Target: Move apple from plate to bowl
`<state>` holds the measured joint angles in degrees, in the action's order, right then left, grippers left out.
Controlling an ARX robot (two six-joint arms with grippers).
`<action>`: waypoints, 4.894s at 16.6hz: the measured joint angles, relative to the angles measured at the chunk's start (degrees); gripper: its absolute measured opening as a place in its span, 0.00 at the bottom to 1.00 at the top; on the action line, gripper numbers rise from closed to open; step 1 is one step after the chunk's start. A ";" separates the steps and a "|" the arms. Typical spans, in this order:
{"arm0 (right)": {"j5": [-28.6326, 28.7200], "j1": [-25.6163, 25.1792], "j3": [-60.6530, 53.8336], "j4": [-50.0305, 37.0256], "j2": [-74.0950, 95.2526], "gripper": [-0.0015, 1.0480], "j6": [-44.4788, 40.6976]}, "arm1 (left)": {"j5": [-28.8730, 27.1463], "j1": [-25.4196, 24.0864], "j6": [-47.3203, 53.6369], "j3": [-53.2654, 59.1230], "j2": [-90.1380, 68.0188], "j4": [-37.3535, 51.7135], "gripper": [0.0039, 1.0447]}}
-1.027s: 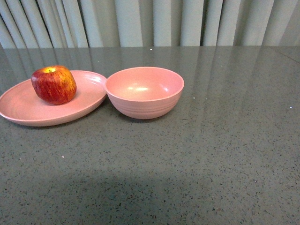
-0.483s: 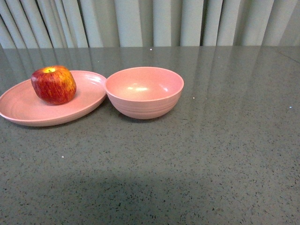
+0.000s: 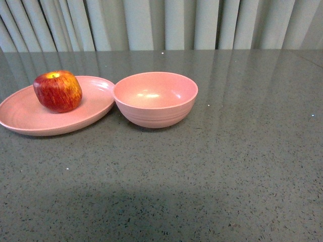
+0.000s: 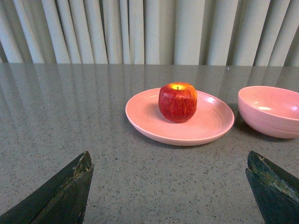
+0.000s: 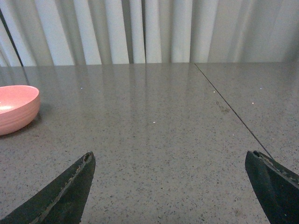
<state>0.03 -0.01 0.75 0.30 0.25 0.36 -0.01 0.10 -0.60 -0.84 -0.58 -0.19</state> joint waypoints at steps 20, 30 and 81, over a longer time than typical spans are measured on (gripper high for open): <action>-0.04 0.00 0.00 -0.02 0.00 0.94 -0.04 | -1.14 5.27 -1.27 -44.72 -73.55 13.57 0.94; -0.04 0.00 0.00 -0.02 0.00 0.94 -0.04 | 1.40 3.63 0.85 -60.15 -96.24 7.98 0.94; -0.04 0.00 0.00 -0.02 0.00 0.94 -0.02 | -3.04 25.94 0.07 -70.62 -105.15 -1.51 0.81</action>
<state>-0.01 -0.01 0.75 0.27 0.25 0.34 -3.05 26.04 -0.54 -71.46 -105.73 -1.69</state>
